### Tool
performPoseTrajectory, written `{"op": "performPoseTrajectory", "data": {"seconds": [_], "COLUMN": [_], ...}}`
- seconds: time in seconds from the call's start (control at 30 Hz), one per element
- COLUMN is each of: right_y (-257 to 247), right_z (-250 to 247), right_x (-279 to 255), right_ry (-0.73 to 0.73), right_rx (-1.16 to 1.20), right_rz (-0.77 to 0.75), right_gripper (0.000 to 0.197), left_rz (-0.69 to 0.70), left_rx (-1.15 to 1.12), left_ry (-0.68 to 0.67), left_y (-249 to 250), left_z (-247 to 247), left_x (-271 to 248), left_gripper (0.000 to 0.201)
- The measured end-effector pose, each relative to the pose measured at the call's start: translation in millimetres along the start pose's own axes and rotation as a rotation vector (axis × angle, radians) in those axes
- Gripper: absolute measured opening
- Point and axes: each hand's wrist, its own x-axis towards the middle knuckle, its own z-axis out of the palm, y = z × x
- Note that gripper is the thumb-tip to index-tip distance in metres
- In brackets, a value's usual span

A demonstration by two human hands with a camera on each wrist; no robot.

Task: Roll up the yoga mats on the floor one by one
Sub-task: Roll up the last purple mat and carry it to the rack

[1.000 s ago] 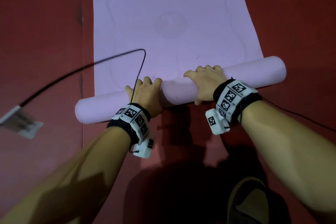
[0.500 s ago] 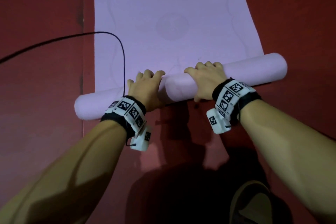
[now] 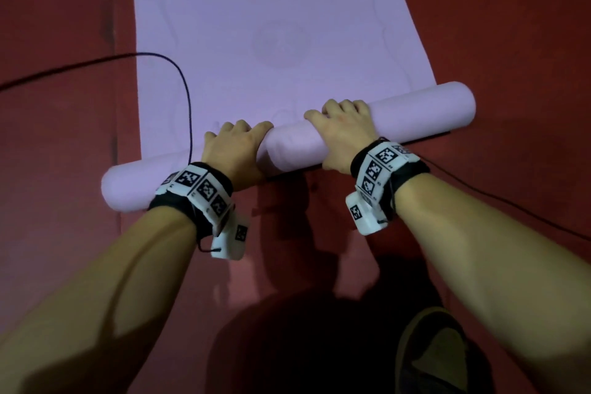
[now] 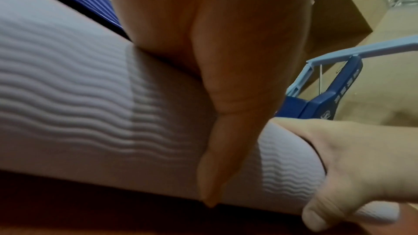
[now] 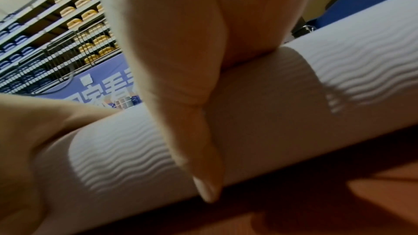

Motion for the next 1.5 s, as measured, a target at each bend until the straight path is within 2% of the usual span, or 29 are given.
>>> {"op": "performPoseTrajectory", "data": {"seconds": [0.1,0.17,0.23,0.3,0.4,0.47,0.57,0.63,0.77,0.83,1.0,1.2,1.37,1.5], "right_y": [2.9,2.9,4.4,6.3,3.1,-3.2,-9.1,-9.2,-5.7,-4.4,-2.4,-3.8,-8.5,-9.9], "right_z": [-9.6,-12.9,-15.7,-17.4,-15.4,-7.7,0.6,-4.1,-18.4,-21.3,-24.1,-20.2,-24.3,-22.3], "right_x": [11.0,16.5,21.2,23.6,19.9,15.8,13.1,17.9,33.5,38.1,40.0,21.6,15.1,11.3], "right_ry": [-0.095,-0.144,-0.179,-0.192,-0.158,-0.076,-0.008,-0.052,-0.152,-0.175,-0.184,-0.111,-0.136,-0.136], "right_rx": [0.027,0.029,0.038,0.046,0.03,-0.007,-0.018,-0.012,0.018,0.029,0.032,-0.089,-0.069,-0.055], "right_rz": [-0.001,-0.001,0.002,-0.003,-0.006,0.036,0.081,0.084,0.067,0.055,0.038,-0.039,-0.038,-0.042], "right_gripper": [0.088,0.089,0.09,0.09,0.098,0.101,0.097,0.092,0.094,0.093,0.095,0.114,0.096,0.095], "left_rz": [-0.02,-0.037,-0.034,-0.031,-0.026,-0.021,-0.006,-0.009,-0.044,-0.054,-0.079,-0.125,-0.152,-0.151], "left_rx": [0.002,0.029,0.041,0.028,0.028,0.024,0.037,0.066,0.084,0.101,0.063,0.066,0.052,0.044], "left_ry": [0.036,0.111,0.162,0.156,0.11,0.08,0.061,0.092,0.254,0.282,0.244,0.236,0.266,0.213], "left_y": [1.9,4.5,5.2,3.7,-1.0,-5.0,-8.0,-8.0,-5.0,-4.5,-4.0,1.6,6.3,6.5], "left_z": [1.9,7.7,12.3,11.3,5.2,2.3,1.1,2.0,13.9,18.2,12.2,11.5,12.3,10.3], "left_x": [-1.0,-5.8,-8.0,-4.2,4.8,10.4,16.3,14.7,4.1,2.7,9.5,3.6,-3.4,-7.9], "left_gripper": [0.082,0.09,0.088,0.081,0.076,0.074,0.078,0.082,0.088,0.09,0.081,0.073,0.07,0.067]}}
